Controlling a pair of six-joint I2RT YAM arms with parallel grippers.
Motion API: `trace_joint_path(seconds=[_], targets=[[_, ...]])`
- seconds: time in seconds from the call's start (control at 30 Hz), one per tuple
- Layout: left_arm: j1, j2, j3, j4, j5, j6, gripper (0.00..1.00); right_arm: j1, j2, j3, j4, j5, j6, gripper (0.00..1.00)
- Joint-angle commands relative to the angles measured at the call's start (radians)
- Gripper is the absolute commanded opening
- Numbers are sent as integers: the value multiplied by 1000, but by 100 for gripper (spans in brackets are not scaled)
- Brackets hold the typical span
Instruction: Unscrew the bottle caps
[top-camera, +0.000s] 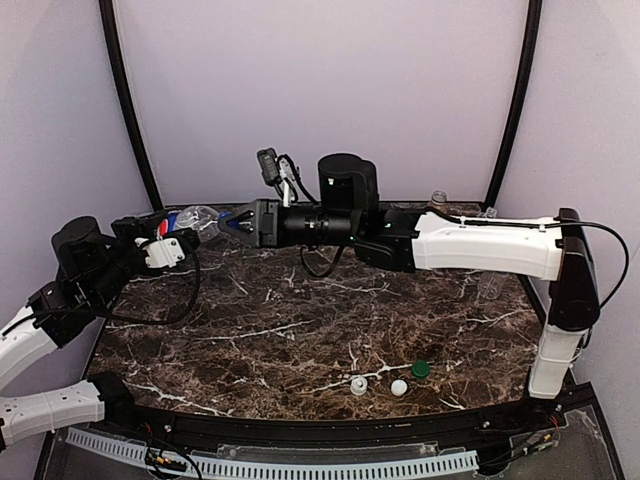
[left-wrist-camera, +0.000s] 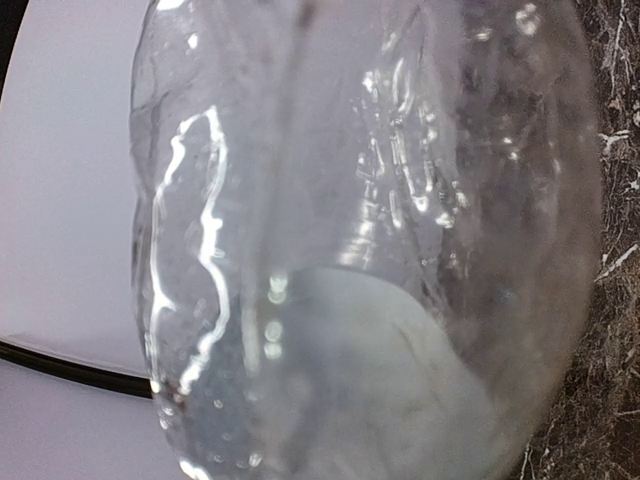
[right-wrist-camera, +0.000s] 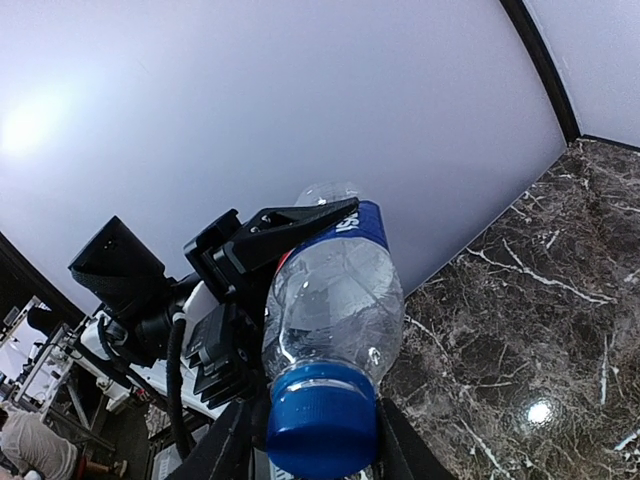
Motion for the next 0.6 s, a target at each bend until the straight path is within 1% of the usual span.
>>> trace_joint_path(seconds=[0.0, 0.03, 0.1, 0.13, 0.2, 0.27, 0.37, 0.4, 0.43, 0.47, 0.5, 0.53, 0.57], targets=[[-6, -6, -22, 2, 2, 7, 32, -5, 14, 10, 59, -33, 1, 41], [-6, -7, -23, 1, 1, 6, 32, -5, 11, 10, 62, -34, -6, 40], [-6, -8, -24, -1, 2, 6, 32, -4, 3, 4, 65, -23, -9, 31], [-6, -8, -25, -1, 1, 6, 32, -4, 0, -2, 70, -18, -10, 25], [-6, -8, -25, -1, 2, 7, 32, -4, -4, -8, 73, -14, -20, 11], [-7, -9, -24, -1, 5, 3, 32, -4, -3, -8, 68, -26, -42, 0], [-6, -17, -7, -80, 52, -28, 32, -5, -11, -11, 64, -72, -137, 0], [-6, -17, 17, -164, 70, -65, 32, -2, -16, -16, 62, -103, -205, 0], [-6, -17, 34, -216, 124, -84, 32, 5, -33, -32, 52, -126, -282, 0], [-6, -15, 66, -323, 151, -124, 32, 17, -52, -47, 28, -129, -392, 0], [-6, -13, 79, -375, 212, -138, 32, 37, -71, -63, -6, -122, -517, 0], [-6, -11, 98, -472, 261, -149, 32, 62, -95, -81, -48, -104, -652, 0], [-6, -9, 101, -513, 279, -148, 32, 89, -116, -99, -86, -78, -798, 0]])
